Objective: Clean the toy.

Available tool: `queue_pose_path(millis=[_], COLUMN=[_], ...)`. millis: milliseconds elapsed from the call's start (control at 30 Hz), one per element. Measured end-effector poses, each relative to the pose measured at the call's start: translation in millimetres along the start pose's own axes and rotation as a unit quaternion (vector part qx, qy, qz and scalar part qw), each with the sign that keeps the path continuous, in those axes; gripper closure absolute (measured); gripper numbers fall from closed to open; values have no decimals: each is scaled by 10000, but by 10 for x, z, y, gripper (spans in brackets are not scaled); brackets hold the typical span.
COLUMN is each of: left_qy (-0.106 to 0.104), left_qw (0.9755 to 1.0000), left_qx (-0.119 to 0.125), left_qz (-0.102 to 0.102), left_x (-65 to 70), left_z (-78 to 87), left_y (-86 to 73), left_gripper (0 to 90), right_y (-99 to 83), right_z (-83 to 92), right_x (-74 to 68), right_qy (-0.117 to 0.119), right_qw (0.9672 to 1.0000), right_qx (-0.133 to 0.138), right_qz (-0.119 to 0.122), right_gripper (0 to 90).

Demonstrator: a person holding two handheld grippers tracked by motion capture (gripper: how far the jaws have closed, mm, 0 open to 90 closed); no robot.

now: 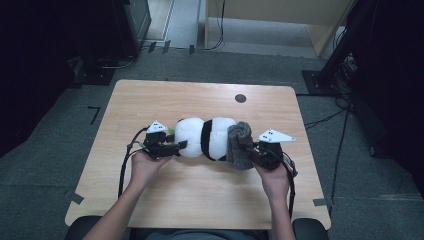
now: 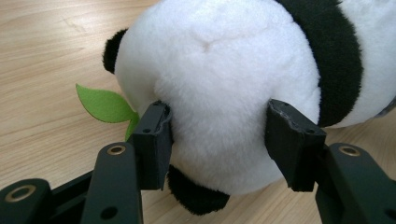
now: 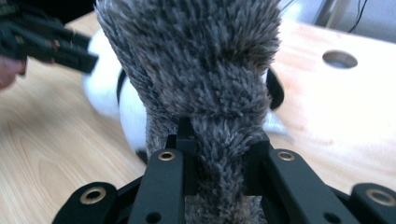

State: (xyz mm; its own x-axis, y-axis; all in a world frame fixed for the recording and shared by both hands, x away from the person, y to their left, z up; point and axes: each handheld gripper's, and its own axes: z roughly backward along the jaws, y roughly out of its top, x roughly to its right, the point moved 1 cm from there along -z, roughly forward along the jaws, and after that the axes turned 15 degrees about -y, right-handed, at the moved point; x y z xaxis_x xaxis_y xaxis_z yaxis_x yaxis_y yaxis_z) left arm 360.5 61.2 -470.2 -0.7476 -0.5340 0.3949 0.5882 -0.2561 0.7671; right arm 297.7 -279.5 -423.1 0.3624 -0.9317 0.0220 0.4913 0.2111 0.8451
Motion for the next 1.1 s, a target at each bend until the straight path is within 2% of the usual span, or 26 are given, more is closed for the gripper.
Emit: queue_pose_path(millis=[33,200,300,333,433,600,767,867,967,1100], left_qy=[3,-47,-77,-71,-99,-151,-319,-375,-435,-395], left_qw=[10000,10000,9999,9999,9999,9997,9992,9992,9988,9990], left_qx=[2,44,67,72,77,165,186,121,238,188], left_qz=[-7,23,65,60,66,41,120,-24,-21,-126], left_x=[2,-6,-5,-2,-7,-19,-75,-106,-156,-250], left_z=[0,3,6,6,8,-5,18,65,121,146], left_y=[-1,-3,-2,-2,-2,-2,24,92,169,258], left_gripper=[441,441,441,442,442,431,352,342,333,326], right_y=[60,320,413,430,452,443,412,413,411,418], right_z=[-10,-102,-216,-262,-367,-455,-484,-488,-500,-503], right_x=[9,11,0,2,13,32,91,115,152,154], right_qy=[72,55,36,65,122,118,176,156,237,260], right_qw=[10000,9991,9974,9971,9959,9938,9946,9942,9940,9937], right_qx=[-61,-339,-513,-577,-725,-796,-742,-743,-738,-748], right_qz=[10,254,502,495,526,761,709,761,765,789], right_gripper=[755,755,755,755,756,760,760,759,759,759])
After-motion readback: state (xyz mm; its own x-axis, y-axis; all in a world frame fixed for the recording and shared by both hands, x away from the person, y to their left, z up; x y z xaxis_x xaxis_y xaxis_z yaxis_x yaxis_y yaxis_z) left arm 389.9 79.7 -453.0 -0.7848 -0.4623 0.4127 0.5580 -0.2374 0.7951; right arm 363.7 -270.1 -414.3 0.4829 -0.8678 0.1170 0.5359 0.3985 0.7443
